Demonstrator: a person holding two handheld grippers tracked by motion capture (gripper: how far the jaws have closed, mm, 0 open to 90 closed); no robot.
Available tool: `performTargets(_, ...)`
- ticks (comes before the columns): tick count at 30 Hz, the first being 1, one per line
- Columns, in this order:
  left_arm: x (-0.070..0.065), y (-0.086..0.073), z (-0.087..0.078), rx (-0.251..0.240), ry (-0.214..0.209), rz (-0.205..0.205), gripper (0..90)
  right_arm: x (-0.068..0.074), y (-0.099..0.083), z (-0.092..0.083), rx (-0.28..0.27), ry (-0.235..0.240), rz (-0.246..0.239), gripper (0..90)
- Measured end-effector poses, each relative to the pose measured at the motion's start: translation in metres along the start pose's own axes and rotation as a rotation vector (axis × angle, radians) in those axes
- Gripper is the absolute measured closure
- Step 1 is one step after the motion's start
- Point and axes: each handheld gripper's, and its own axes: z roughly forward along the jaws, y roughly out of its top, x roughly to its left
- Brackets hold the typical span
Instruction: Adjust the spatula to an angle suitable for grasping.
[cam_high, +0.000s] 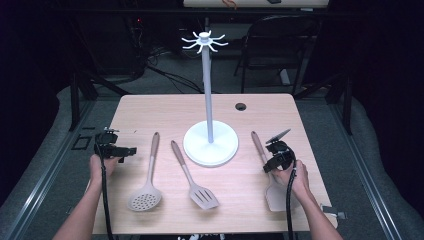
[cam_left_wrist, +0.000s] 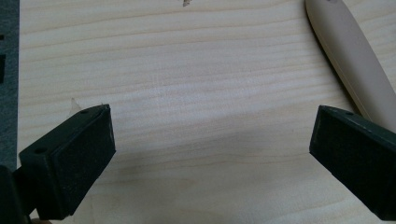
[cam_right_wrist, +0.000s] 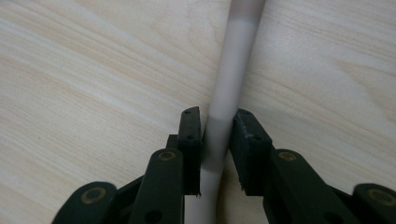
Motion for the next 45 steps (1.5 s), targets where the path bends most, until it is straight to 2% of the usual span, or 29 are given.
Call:
performTargets(3,-0.001,0.000,0.000,-0.008,0.001,-0.003,0.1,0.004,-0.001,0.002,-0.031,0.004,0.007,78.0)
performTargets(5,-0.002,0.001,0.000,-0.009,0.000,0.000,0.1,0.007,0.001,0.001,-0.011,-0.004,-0.034,78.8)
performTargets(12,-0.003,0.002,0.001,-0.017,-0.001,0.005,0.1,0.006,-0.001,0.001,-0.030,0.006,-0.025,78.9)
performTargets(14,-0.003,0.003,0.000,-0.008,-0.005,0.010,0.1,0.007,-0.002,-0.002,-0.025,0.004,-0.044,78.9)
performTargets(15,-0.003,0.003,0.001,-0.014,-0.002,0.010,0.1,0.008,-0.003,-0.002,-0.043,0.005,-0.029,78.9)
performTargets(16,-0.003,0.003,0.001,-0.013,-0.002,0.013,0.1,0.007,-0.003,-0.003,-0.021,0.003,-0.047,78.9)
performTargets(18,-0.004,0.003,0.001,-0.014,-0.003,0.014,0.1,0.007,-0.004,-0.005,-0.025,0.003,-0.052,78.9)
performTargets(20,-0.004,0.003,0.000,-0.014,-0.003,0.013,0.1,0.007,-0.005,-0.008,-0.042,0.005,-0.044,78.8)
performTargets(21,-0.003,0.003,0.000,-0.015,-0.003,0.013,0.1,0.007,-0.007,-0.008,-0.074,0.014,-0.025,78.8)
performTargets(22,-0.003,0.003,0.000,-0.011,-0.006,0.012,0.1,0.007,-0.006,-0.012,-0.056,0.007,-0.046,78.8)
performTargets(27,-0.003,0.004,-0.001,-0.017,-0.005,0.014,0.1,0.010,-0.011,-0.022,-0.104,0.009,-0.047,78.8)
performTargets(33,-0.004,0.004,-0.002,-0.023,-0.002,0.021,0.2,0.014,-0.015,-0.031,-0.166,0.009,-0.075,78.8)
performTargets(36,-0.006,0.004,-0.003,-0.039,-0.003,0.018,0.2,0.016,-0.017,-0.036,-0.189,0.017,-0.076,78.8)
performTargets(37,-0.006,0.005,-0.004,-0.030,-0.010,0.017,0.2,0.016,-0.017,-0.036,-0.202,0.023,-0.076,78.8)
performTargets(45,-0.010,0.007,-0.010,-0.049,-0.019,0.027,0.2,0.025,-0.019,-0.042,-0.240,0.014,-0.122,78.8)
